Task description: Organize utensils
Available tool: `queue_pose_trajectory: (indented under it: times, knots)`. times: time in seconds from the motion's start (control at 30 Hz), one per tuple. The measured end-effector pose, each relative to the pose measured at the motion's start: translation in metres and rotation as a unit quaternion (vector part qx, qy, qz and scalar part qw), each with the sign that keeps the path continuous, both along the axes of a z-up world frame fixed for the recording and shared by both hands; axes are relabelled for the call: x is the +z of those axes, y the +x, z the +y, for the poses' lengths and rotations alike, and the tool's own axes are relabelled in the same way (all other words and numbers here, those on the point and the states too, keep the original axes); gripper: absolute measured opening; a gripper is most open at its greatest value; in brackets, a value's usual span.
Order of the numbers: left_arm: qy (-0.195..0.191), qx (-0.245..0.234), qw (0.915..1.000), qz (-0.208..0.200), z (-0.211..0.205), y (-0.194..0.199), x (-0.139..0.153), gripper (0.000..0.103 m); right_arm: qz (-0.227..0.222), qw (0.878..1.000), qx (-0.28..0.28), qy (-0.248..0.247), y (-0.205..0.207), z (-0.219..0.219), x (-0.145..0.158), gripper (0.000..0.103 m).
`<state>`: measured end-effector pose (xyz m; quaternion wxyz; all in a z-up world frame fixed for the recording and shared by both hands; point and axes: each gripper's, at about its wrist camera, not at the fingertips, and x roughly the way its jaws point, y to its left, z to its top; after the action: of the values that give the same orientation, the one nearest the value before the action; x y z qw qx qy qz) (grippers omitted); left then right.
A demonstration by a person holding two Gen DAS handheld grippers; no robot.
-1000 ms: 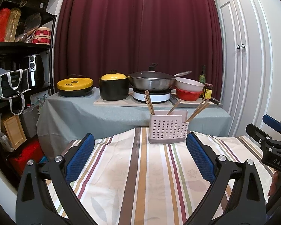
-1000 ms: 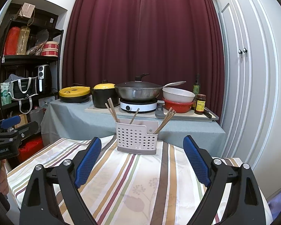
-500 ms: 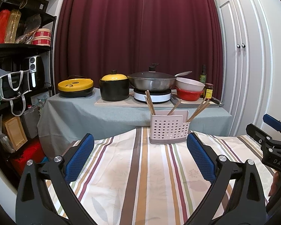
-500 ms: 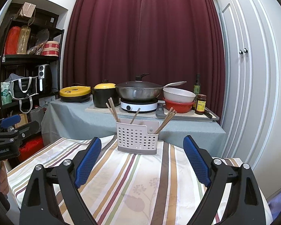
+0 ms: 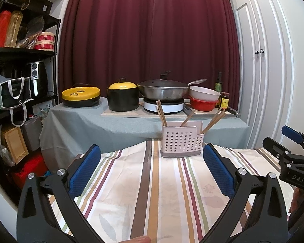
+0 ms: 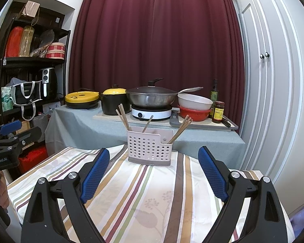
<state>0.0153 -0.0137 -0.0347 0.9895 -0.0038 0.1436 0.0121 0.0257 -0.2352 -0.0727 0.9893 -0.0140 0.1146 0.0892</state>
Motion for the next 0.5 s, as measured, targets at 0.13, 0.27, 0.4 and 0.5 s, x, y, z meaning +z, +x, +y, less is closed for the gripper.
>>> queue_pose_trajectory:
  times: [0.13, 0.27, 0.4, 0.5]
  knots:
    - [0.007, -0.002, 1.0, -0.004, -0.0021, -0.0008, -0.0005, 0.099, 0.003, 1.0, 0.001, -0.001, 0.0016, -0.0003, -0.0015, 0.086]
    - [-0.004, -0.01, 0.9999, 0.009, -0.0023, 0.0033, -0.0012, 0.099, 0.005, 1.0, 0.002, -0.003, 0.0024, 0.0004, -0.0026, 0.086]
    - [-0.009, -0.009, 0.9999, 0.004, -0.0017, 0.0038, -0.0025, 0.099, 0.006, 1.0, 0.001, -0.003, 0.0033, -0.0006, -0.004, 0.086]
    - [-0.002, 0.002, 1.0, -0.001, -0.0025, 0.0024, -0.0028, 0.099, 0.006, 1.0, 0.002, -0.003, 0.003, 0.0001, -0.0037, 0.086]
